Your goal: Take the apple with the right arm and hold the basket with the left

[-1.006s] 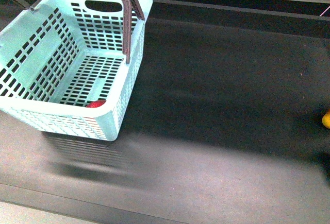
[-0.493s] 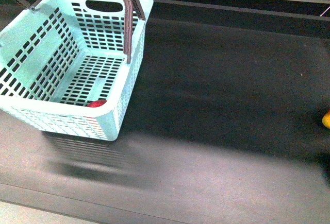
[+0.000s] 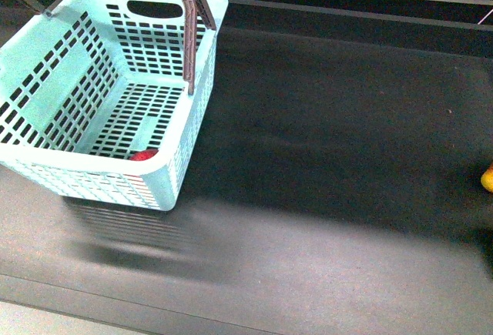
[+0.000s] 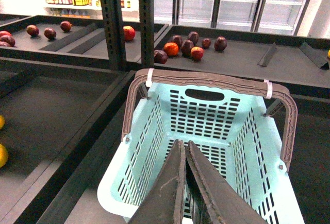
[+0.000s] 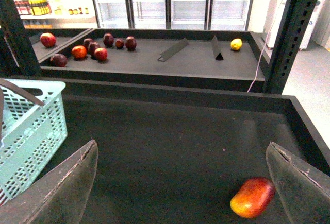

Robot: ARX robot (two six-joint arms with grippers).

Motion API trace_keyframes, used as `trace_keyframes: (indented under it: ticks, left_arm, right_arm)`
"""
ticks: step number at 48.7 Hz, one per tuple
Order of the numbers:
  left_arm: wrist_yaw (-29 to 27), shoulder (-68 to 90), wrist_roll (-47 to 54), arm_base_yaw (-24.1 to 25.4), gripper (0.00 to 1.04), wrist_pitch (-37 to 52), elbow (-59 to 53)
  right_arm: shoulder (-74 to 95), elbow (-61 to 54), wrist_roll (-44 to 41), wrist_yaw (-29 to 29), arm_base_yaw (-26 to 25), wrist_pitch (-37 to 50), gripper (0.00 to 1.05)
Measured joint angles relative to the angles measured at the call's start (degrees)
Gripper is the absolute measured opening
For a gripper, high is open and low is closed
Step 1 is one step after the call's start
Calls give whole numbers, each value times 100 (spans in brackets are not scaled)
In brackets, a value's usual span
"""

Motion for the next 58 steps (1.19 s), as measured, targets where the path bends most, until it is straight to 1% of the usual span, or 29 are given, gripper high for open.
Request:
trace_keyframes:
  ticks: [9,33,58]
  left_arm:
    - [0,-988,4,0,3,-844,-114]
    - [0,-2736,4,0,3,-2446,-118]
    - [0,-3836,4,0,3,-3530,-118]
  right_arm:
    - [0,0,0,0,0,0,96]
    - [0,0,0,0,0,0,96]
    - [0,0,0,0,0,0,96]
